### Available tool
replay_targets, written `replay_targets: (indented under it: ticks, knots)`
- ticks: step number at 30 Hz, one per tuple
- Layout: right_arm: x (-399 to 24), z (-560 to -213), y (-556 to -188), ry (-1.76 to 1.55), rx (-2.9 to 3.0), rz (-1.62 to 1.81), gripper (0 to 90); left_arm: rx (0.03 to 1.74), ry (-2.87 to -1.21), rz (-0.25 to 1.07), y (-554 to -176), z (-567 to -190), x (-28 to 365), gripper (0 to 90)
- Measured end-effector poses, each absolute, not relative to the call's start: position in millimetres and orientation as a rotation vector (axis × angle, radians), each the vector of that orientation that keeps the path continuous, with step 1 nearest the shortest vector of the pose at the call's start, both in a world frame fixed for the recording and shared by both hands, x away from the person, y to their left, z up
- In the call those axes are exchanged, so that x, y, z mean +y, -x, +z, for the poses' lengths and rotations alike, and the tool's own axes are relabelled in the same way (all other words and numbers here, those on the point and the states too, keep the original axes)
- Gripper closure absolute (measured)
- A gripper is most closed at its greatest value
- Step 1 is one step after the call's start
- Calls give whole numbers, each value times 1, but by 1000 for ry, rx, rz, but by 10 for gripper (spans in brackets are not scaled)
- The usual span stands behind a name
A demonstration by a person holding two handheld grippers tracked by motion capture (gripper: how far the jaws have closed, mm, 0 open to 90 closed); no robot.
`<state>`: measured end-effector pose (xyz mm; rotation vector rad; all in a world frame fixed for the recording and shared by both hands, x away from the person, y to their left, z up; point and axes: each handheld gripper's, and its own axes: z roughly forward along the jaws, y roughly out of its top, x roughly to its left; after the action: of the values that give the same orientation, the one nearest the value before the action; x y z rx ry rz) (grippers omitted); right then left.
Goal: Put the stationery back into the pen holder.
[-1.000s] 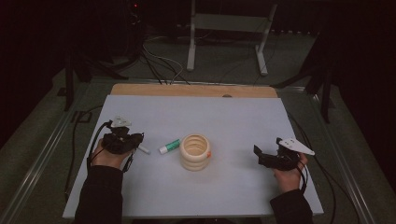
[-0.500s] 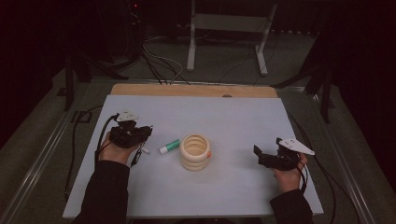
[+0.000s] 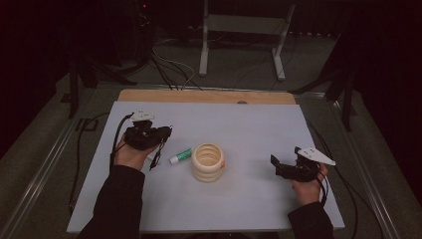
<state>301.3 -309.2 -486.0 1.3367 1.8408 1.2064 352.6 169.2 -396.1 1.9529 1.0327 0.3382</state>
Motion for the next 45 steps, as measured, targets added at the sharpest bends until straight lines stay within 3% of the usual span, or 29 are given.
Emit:
replay_targets:
  ticks: [45]
  knots:
    - [-310, -487, -301, -1309, 1841, 1267, 0, 850, -1846, 255, -378, -369, 106, 815]
